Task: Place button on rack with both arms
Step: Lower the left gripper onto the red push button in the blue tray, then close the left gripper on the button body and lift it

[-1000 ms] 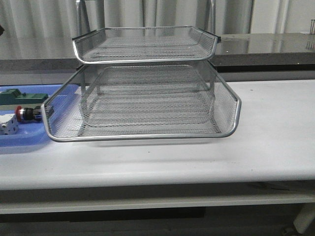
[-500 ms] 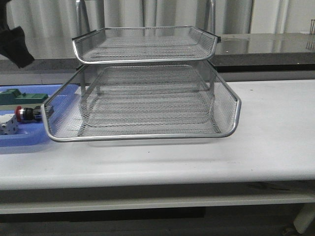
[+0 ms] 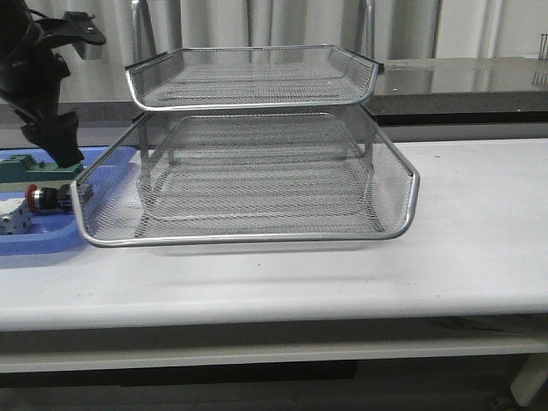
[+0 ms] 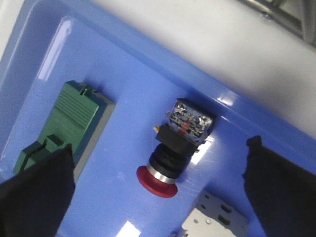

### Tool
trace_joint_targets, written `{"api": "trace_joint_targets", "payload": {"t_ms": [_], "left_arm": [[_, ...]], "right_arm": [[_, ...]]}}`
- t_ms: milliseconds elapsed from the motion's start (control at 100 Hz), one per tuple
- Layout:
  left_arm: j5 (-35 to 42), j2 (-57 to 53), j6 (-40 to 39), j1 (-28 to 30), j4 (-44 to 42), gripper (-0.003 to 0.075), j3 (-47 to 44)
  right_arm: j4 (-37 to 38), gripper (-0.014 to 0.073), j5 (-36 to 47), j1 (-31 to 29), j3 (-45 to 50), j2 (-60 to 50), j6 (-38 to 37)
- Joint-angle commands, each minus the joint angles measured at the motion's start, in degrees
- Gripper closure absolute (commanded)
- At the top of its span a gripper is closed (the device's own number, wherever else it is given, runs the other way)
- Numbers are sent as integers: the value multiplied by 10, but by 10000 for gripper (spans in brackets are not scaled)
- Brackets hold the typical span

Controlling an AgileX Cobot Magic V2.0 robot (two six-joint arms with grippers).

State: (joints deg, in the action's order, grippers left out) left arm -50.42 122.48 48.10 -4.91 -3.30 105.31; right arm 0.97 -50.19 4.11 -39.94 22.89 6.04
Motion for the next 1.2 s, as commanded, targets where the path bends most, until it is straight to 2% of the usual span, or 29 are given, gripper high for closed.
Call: {"api": "trace_joint_targets", "payload": {"t_ms": [0, 440, 1060, 1130, 1190], "left_arm": [[-1, -12, -3, -3, -6, 62, 41], [-1, 39, -23, -3, -56, 62, 62], [21, 89, -23, -3, -63, 63, 62], [21, 89, -29, -3, -63, 85, 62], [20, 89, -29, -3, -65, 146, 62]], "right_arm": [[-1, 665, 38, 0, -19, 4, -1], [-1, 665, 38, 0, -19, 4, -1], [-1, 665, 38, 0, -19, 4, -1], [-1, 665, 38, 0, -19, 4, -1], [-1, 665, 38, 0, -19, 4, -1]]}}
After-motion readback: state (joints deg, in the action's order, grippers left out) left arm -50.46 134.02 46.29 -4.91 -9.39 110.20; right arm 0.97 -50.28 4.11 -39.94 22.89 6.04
